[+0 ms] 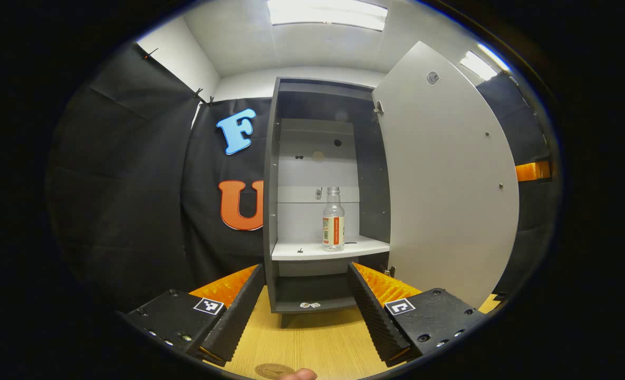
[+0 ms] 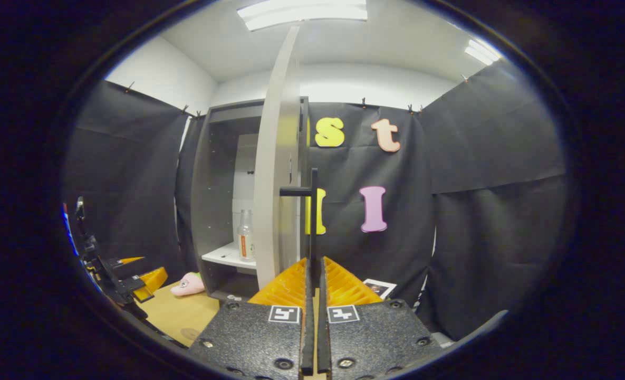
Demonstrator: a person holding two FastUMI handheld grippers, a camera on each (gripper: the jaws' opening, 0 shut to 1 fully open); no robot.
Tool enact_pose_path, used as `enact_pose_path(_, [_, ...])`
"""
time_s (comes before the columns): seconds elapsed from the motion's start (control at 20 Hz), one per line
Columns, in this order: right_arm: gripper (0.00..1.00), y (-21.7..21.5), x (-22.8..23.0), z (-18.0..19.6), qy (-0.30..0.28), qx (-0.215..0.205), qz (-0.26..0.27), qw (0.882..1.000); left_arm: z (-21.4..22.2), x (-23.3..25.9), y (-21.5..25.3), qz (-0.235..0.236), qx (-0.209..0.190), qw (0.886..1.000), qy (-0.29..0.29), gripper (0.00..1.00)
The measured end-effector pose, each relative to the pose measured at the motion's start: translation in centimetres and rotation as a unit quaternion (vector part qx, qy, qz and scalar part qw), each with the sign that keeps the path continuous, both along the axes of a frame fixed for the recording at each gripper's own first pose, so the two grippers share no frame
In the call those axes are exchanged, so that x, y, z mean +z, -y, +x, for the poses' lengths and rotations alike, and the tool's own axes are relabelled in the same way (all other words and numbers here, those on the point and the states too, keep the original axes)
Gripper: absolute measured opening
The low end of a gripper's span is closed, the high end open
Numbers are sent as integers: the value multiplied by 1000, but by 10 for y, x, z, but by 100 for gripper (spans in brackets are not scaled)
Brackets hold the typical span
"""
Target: Open the cabinet door with the right hand, grasp the bottle in the cabinet with the left hand and place it on the coaster, then close the cabinet door with the right hand.
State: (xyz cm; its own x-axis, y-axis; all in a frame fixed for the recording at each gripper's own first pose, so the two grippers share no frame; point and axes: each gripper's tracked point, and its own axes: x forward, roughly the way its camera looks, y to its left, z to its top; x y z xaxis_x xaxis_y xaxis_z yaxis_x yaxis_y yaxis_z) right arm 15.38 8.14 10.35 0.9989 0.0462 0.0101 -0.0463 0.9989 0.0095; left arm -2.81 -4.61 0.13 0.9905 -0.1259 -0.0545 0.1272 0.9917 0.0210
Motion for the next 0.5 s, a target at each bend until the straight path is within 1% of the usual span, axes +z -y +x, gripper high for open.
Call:
enact_pose_path(0.1, [6,10,-3,-4,-3,-15,-17,1000,6,7,5,-1,-1,1000,7,95])
enact_pose_path(0.15, [6,14,-4,-5,-5,-16,-29,999,12,10,8,-5,-4,1000,11,95])
enact_pose_path(0.2, [9,17,-4,-7,-7,-17,-38,999,18,14,13,-9,-11,1000,13,95])
enact_pose_path(0.25, [16,21,-4,-7,-7,-23,-43,999,24,18,19,-15,-17,1000,15,95])
enact_pose_path(0.3, [39,25,-5,-7,-5,-30,-43,999,32,22,27,-20,-26,999,16,95])
enact_pose_path(0.35, [53,26,-6,-6,-6,-34,-39,999,40,27,32,-22,-32,999,17,95])
enact_pose_path(0.4, [70,25,-10,-6,-9,-36,-31,999,48,33,37,-21,-37,999,22,95])
enact_pose_path(0.45, [72,23,-12,-6,-12,-33,-19,999,59,40,42,-18,-43,998,30,95])
enact_pose_path(0.5, [80,20,-13,-7,-15,-32,-7,999,71,45,47,-15,-50,998,34,95])
